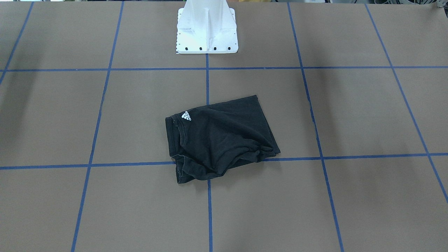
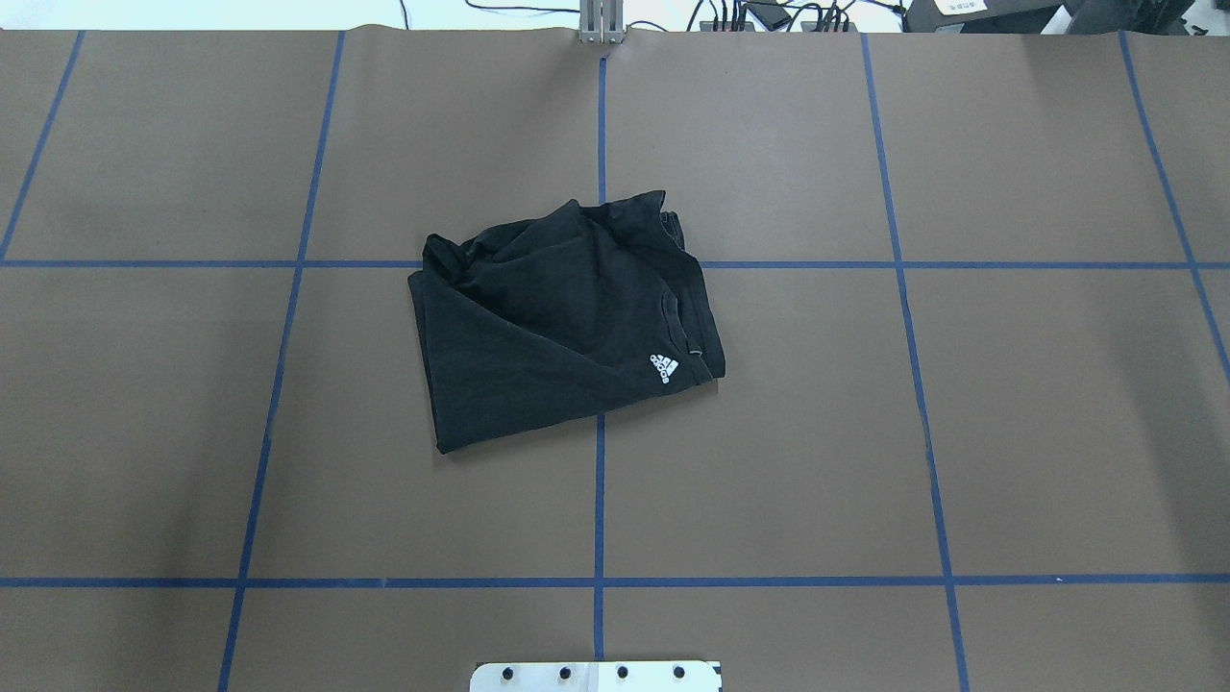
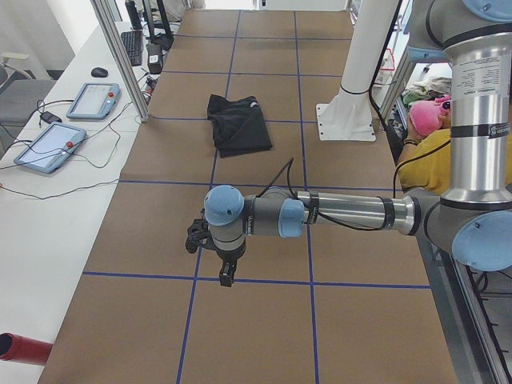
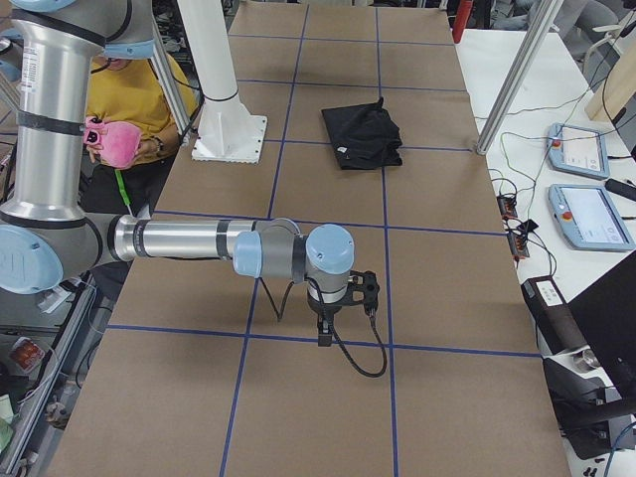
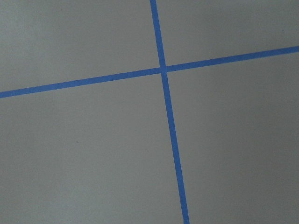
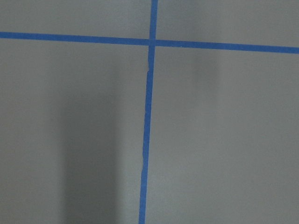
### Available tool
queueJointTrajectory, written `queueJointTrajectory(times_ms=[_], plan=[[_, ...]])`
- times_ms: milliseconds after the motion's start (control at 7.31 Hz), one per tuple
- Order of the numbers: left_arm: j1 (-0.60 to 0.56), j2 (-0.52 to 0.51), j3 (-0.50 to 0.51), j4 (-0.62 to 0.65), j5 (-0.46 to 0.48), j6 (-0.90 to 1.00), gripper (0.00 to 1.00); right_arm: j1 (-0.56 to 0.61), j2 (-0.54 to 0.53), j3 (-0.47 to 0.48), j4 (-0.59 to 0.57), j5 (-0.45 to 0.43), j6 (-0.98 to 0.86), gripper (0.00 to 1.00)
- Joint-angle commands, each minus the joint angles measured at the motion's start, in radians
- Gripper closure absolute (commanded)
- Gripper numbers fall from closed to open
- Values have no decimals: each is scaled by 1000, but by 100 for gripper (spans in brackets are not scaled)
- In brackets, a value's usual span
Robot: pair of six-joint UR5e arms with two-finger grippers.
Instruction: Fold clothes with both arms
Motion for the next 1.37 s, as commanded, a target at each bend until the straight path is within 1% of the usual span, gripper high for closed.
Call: queueJointTrajectory(times_ms=[0,410,547,684,1231], plan=[[1,26,2,0,2,3,0,0,-11,1,4,-1,1,0],[3,45,5,5,0,0,0,0,-8,9,5,0,11,0],[3,45,34,2,0,0,0,0,-6,12,5,2,13,0],[3,45,40,0,0,0,0,0,-6,15,4,0,13,0],[4,39,25,-3,-3,1,0,0,-9,15,4,0,13,0]])
